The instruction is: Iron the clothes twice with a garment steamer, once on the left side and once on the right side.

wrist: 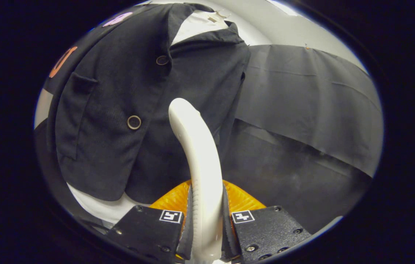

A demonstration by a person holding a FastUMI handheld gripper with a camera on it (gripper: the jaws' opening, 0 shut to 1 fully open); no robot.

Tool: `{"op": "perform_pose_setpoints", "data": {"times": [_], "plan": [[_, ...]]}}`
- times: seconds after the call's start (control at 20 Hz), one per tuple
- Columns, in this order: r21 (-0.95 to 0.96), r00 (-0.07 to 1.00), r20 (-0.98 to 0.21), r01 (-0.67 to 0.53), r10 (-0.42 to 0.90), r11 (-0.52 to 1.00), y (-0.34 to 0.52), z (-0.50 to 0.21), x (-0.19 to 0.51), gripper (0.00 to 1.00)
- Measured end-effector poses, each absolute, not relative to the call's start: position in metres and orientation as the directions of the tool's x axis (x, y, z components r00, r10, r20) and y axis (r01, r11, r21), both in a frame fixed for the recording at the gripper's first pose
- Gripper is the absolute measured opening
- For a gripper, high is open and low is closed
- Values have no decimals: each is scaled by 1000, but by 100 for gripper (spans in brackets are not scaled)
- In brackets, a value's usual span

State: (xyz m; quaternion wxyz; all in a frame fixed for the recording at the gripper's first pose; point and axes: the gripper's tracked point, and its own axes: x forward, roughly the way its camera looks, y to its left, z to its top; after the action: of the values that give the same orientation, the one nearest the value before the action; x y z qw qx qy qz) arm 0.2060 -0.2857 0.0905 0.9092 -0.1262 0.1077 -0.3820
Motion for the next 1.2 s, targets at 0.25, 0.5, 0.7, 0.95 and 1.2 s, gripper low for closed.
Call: {"op": "perform_pose_setpoints", "data": {"times": [0.25, 0.5, 0.7, 0.95, 1.2], "plan": [[-294, 673, -201, 652, -712, 699, -282, 85, 204, 36], [-312, 663, -251, 635, -706, 707, -283, 81, 203, 36], [-314, 657, -288, 622, -697, 717, -281, 79, 201, 36], [-301, 665, -346, 589, -661, 750, -280, 76, 202, 36], [-216, 704, -400, 550, -586, 807, -273, 78, 202, 36]]}}
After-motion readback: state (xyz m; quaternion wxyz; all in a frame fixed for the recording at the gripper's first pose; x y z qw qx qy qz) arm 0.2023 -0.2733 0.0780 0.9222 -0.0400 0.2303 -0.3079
